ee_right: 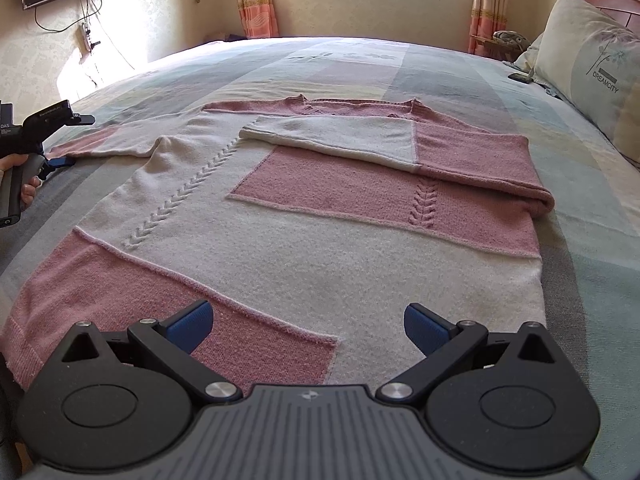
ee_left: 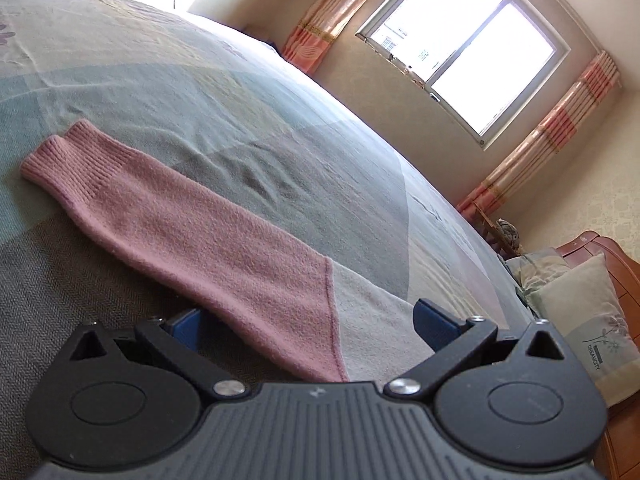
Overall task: Fold clothes
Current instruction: 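Move the open left gripper to the pink sleeve cuff, then grasp the pink sleeve cuff with the left gripper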
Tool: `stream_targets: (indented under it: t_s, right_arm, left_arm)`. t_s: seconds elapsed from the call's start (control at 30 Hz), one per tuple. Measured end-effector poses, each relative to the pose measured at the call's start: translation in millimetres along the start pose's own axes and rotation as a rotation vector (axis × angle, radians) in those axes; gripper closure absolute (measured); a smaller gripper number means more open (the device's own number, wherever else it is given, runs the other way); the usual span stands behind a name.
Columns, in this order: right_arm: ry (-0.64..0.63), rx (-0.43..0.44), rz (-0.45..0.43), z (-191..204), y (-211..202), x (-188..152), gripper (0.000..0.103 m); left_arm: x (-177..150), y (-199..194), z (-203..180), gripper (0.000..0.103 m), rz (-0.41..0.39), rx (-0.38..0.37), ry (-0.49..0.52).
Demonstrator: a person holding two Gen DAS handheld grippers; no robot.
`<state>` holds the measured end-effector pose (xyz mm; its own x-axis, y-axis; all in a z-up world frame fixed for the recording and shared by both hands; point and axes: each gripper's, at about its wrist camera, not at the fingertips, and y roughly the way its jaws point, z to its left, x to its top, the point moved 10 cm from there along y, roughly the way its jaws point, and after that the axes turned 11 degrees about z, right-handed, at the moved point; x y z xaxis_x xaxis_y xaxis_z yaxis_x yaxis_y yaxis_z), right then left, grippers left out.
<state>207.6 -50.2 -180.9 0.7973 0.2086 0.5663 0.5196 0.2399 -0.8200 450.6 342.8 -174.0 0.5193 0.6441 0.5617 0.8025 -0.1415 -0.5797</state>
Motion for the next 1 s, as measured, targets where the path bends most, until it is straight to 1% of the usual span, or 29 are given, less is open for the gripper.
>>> stream_targets:
  t_s: [0.33, 0.47, 0.57, 0.8, 0.9, 1.0]
  right_arm:
    - [0.080, 0.067, 0.010, -4, 4, 0, 0.000]
    - [0.074, 0.058, -0.003, -2, 3, 1, 0.000]
    - [0.041, 0.067, -0.016, 6, 1, 1, 0.000]
    - [-0.016, 0.080, -0.019, 22, -2, -1, 0.000]
    - [-0.042, 0.078, -0.038, 27, -7, 0, 0.000]
    - [-0.050, 0.076, -0.048, 28, -10, 1, 0.000]
  left_arm:
    - [19, 19, 8, 0.001, -0.105, 0.013, -0.032]
    - [26, 27, 5, 0.001, -0.119, 0.042, -0.014]
    - [34, 31, 4, 0.001, -0.112, 0.039, -0.033]
    - [38, 22, -15, 0.001, -0.136, -0.038, -0.050]
    - [41, 15, -29, 0.001, -0.136, -0.043, -0.020]
    - [47, 12, -42, 0.001, -0.139, -0.058, -0.014]
